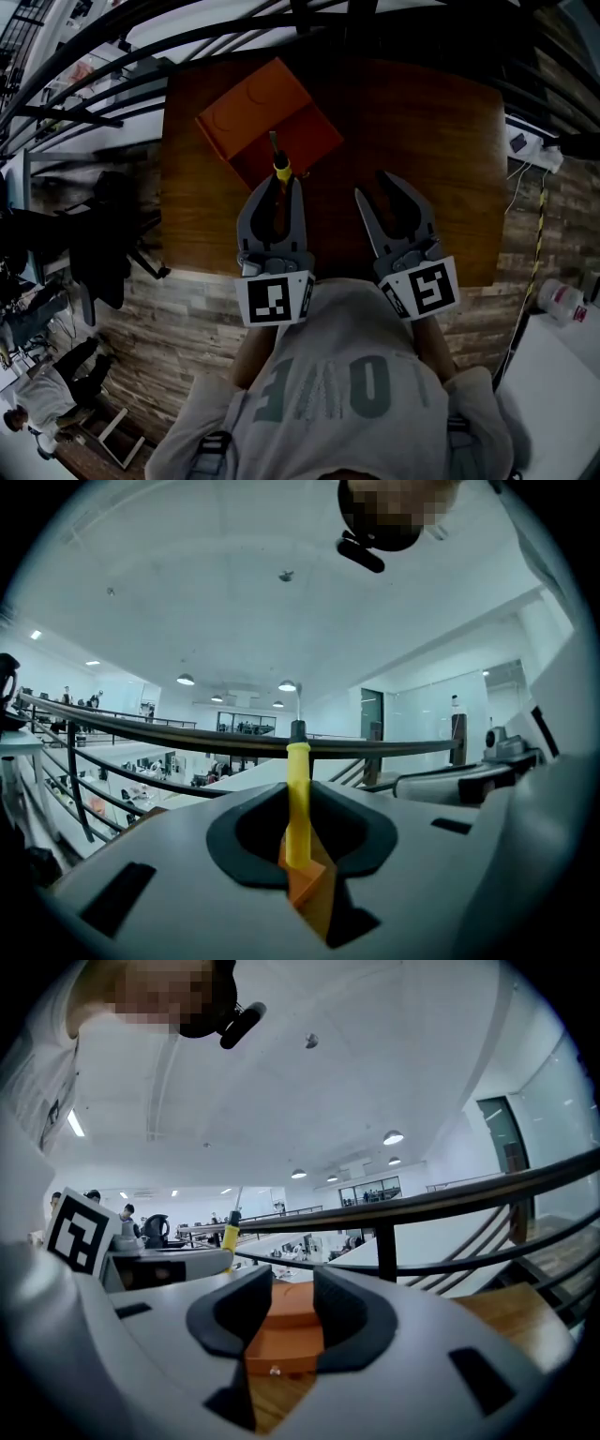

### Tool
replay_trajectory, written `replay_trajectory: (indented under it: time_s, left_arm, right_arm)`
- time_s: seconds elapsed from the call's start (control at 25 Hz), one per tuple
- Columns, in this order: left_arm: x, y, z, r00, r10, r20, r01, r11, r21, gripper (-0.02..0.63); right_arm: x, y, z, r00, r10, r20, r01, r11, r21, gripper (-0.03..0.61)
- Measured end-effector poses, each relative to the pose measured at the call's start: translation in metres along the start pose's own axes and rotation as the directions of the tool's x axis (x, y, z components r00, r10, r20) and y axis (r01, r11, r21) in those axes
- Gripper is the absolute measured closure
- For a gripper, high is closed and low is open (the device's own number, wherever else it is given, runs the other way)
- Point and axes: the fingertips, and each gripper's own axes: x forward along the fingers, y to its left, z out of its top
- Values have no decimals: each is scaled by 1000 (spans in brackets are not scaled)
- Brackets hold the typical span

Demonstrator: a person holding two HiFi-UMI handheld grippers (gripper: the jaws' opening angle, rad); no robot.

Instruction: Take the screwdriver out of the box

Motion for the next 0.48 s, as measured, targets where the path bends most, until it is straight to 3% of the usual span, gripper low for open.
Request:
replay_trajectory:
  time_s: [0.16, 0.48]
  left_arm:
    - [-8, 0, -13, 999, -11, -34, 9, 999, -42, 534]
    - [-8, 8, -5, 1000, 5, -15, -5, 1000, -24, 534]
  right_arm:
    - [3, 8, 3, 1000, 20, 10, -20, 1000, 12, 440]
    - [4, 14, -1, 999, 42, -22, -42, 999, 7, 440]
